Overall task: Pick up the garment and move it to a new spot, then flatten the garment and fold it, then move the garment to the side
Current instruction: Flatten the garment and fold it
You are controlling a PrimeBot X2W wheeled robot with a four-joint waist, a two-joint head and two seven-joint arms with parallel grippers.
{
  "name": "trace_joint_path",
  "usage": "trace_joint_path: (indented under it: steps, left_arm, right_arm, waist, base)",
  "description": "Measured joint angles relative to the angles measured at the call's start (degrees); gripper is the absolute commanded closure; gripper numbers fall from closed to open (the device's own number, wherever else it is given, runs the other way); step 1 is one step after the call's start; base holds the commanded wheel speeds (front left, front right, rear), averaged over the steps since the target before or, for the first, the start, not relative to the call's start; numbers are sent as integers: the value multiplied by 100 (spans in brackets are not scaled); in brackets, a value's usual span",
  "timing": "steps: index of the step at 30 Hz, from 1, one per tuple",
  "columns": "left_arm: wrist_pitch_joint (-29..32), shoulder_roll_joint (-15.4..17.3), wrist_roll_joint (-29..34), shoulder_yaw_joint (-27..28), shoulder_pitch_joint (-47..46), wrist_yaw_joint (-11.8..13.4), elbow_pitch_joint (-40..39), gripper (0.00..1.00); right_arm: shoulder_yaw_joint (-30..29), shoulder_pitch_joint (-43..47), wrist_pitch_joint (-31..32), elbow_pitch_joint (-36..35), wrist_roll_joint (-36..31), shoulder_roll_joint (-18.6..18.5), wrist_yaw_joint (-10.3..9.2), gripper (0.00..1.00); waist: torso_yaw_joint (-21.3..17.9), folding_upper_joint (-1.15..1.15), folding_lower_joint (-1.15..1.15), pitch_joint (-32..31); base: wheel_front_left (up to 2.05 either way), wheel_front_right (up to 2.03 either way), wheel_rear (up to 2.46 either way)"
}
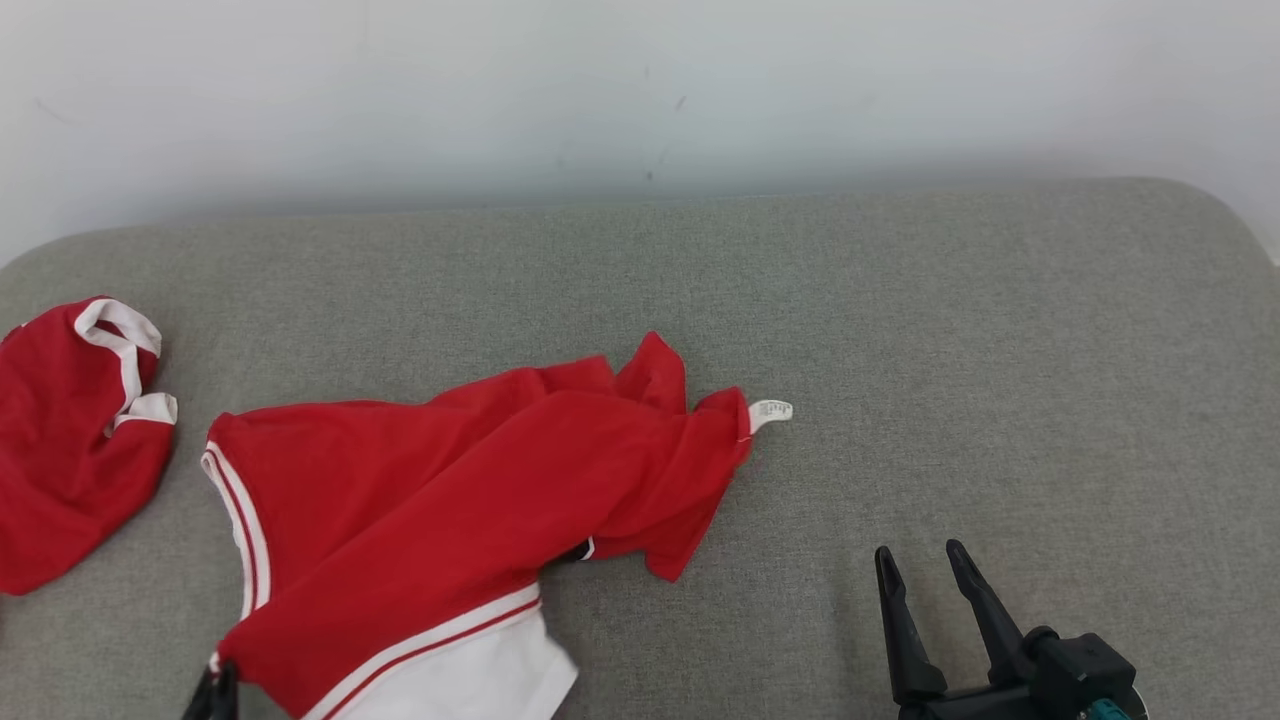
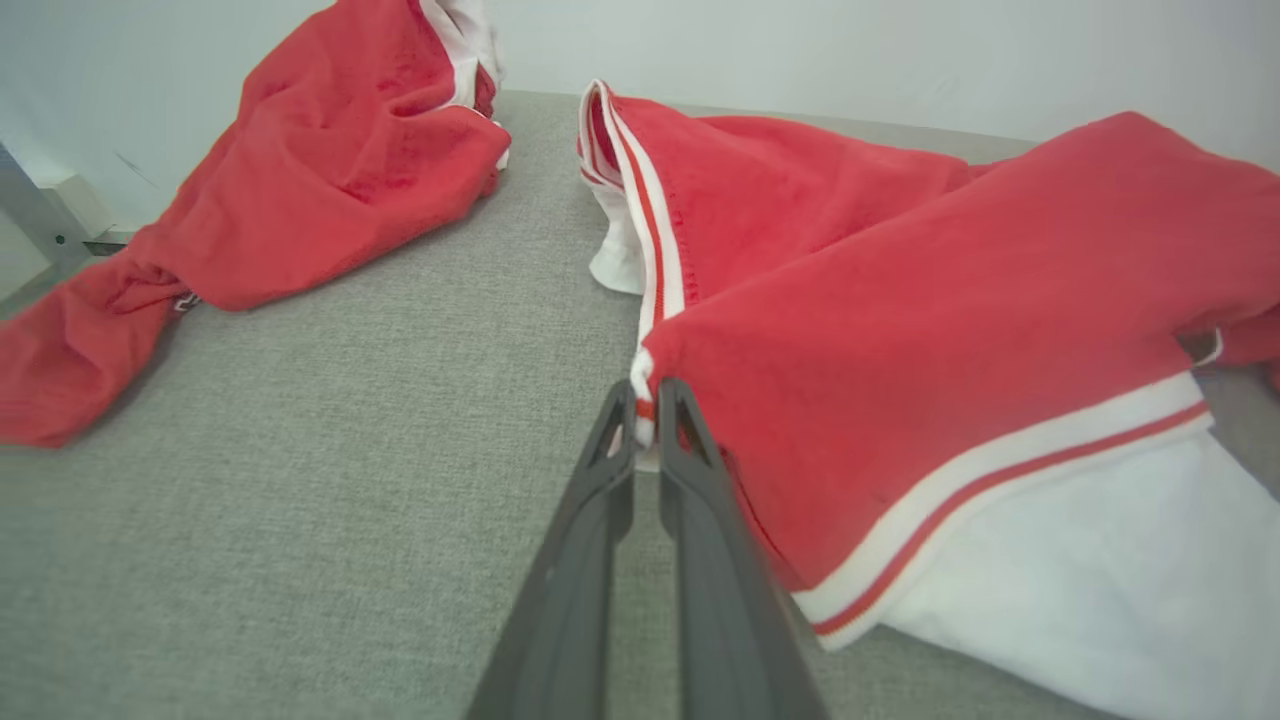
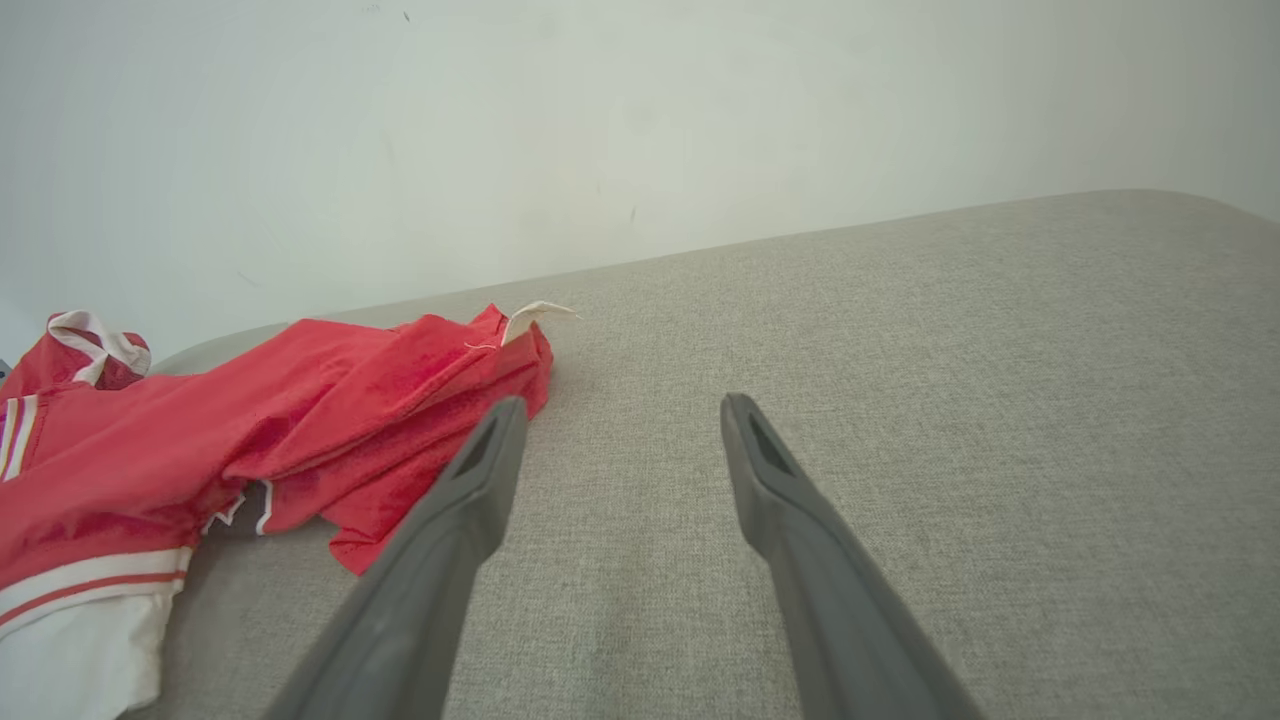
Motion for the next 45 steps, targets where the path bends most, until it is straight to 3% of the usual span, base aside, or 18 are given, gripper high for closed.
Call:
trace_joint_path:
  steps: [7, 12, 13, 14, 29, 38, 45]
  left_arm:
    - [0, 23, 110, 535, 80, 92, -140, 100]
    - [-1, -4, 225, 583, 63, 91, -16, 100]
    - [0, -26, 247, 560, 58, 91, 58, 65]
    - [0, -60, 276, 552, 44, 91, 89, 0]
    - [0, -892, 794, 1220, -108, 109, -1254, 0]
    - [-1, -1068, 828, 809, 285, 47, -1185, 0]
    - [-1, -1082, 338, 411, 587, 142, -755, 0]
  right_arm:
    - [-4, -2, 0, 36, -2, 0, 0, 0]
    - [-42, -4, 0, 53, -10, 0, 0, 0]
    - [-42, -4, 0, 54, -10, 0, 0, 0]
    - [-41, -4, 0, 53, -10, 0, 0, 0]
    - [-79, -40, 0, 20, -10, 1, 0, 0]
    - [-71, -60, 0, 23, -11, 1, 0, 0]
    - [-34, -58, 0, 36, -4, 0, 0, 0]
  waist:
    - [-21, 0, 0, -16]
    - [-15, 0, 0, -36]
    - [-11, 0, 0, -41]
    - [-4, 0, 0, -45]
    - [263, 0, 0, 20]
    - [291, 0, 0, 46]
    - [249, 0, 0, 33]
  base:
    - [0, 0, 0]
    - [0, 0, 0]
    - [0, 0, 0]
    - [0, 0, 0]
    - [0, 0, 0]
    - [0, 0, 0]
    - [0, 0, 0]
